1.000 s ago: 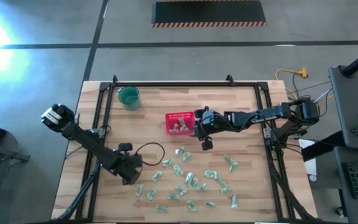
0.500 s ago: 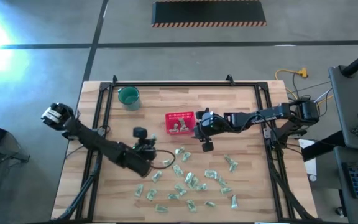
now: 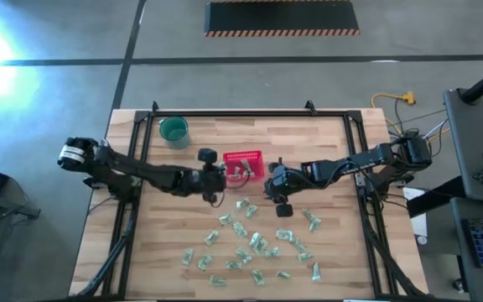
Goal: Pick and place items into bin
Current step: Put the stevia packet into the red bin
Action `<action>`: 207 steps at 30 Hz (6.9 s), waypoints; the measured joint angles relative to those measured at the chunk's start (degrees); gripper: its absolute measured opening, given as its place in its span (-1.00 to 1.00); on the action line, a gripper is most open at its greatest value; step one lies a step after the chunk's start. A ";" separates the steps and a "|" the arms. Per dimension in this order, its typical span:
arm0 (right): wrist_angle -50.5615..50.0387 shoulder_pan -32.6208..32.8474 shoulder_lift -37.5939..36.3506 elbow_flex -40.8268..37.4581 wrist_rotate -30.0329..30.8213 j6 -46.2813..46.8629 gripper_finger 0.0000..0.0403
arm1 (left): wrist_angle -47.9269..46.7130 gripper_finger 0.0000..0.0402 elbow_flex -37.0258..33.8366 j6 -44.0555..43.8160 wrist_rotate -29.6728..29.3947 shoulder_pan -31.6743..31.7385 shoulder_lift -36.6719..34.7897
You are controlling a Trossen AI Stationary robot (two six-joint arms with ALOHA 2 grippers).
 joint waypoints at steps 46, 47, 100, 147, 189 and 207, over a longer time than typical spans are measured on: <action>-35.85 24.08 -4.61 -1.21 22.06 64.71 -0.38 | 15.15 0.01 3.06 6.61 35.26 20.42 11.00; -36.69 24.12 -4.58 -1.30 21.81 66.09 -0.36 | 14.31 0.04 3.06 5.99 35.26 20.42 10.52; -23.01 18.38 0.33 10.81 48.27 9.82 -0.96 | -6.34 0.14 -5.77 -20.91 24.26 -14.11 -22.97; 9.08 -17.55 4.91 7.19 -2.37 -22.84 -0.16 | -1.08 0.14 -0.65 -31.42 20.95 -13.96 4.59; -16.89 -6.05 -36.22 -19.52 3.04 11.79 -0.48 | -8.29 -0.98 5.85 -25.48 29.19 -8.84 13.25; 7.16 -3.12 -31.80 -31.58 0.35 34.81 -0.50 | 0.07 -0.98 5.10 -2.25 -9.26 -7.45 10.49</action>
